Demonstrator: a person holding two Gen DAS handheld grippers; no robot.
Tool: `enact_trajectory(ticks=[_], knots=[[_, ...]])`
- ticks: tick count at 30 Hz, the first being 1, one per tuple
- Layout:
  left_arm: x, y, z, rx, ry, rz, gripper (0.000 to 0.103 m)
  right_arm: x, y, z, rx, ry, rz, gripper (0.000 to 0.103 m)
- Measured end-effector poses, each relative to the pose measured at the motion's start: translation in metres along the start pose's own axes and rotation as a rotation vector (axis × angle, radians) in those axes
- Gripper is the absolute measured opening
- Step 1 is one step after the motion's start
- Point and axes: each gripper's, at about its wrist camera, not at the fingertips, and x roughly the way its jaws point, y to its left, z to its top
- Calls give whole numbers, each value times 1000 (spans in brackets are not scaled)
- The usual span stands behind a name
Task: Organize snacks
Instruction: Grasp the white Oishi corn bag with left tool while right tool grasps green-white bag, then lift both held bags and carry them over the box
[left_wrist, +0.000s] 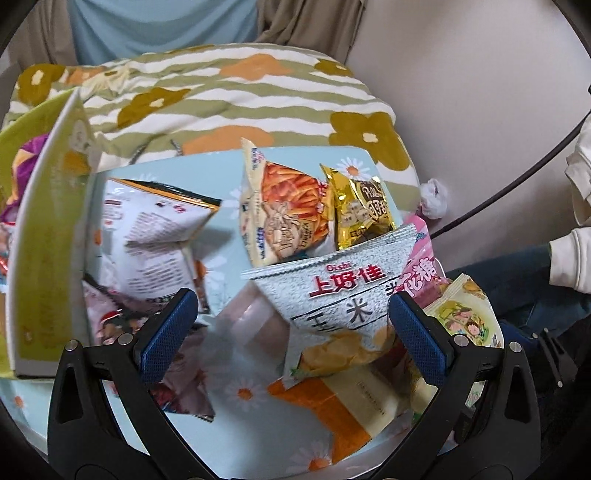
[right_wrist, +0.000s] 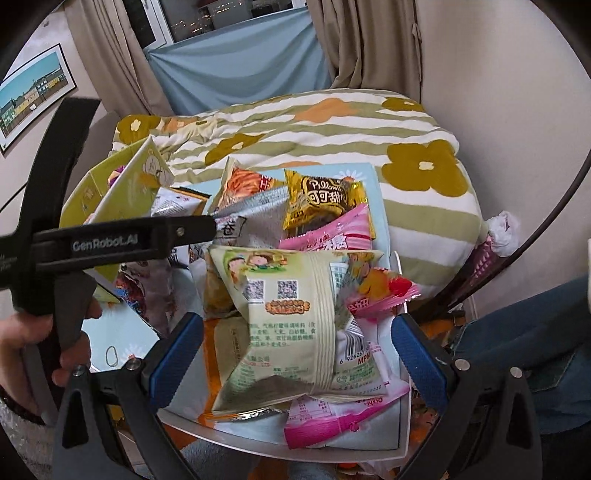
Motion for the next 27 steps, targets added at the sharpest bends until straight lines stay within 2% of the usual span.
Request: enact_trajectory(ticks=[6, 8, 10, 12, 15, 16, 26, 27], knots=[[14, -7, -3, 0, 35, -42, 103, 9, -5, -1, -2, 8, 14, 98], [20, -7, -5, -8, 49, -48, 94, 10, -6, -2, -7, 8, 14, 97], [24, -6, -6, -17, 64, -58, 78, 12, -6, -2, -17, 10, 17, 95], [26, -4, -7, -47, 74, -97, 69, 14, -6, -3, -28, 17, 23, 88], [26, -6, -9, -49, 76, -116, 60, 18, -4, -4, -46, 29, 28, 79], [25, -7, -10, -44, 77, -114, 59, 19, -4, -5, -53, 33, 31, 75], [17, -11, -11, -43, 57, -108, 54, 21, -3, -5, -106, 35, 25, 73], [16, -11, -11, -44, 54, -107, 54, 21, -2, -5, -109, 37, 27, 69]])
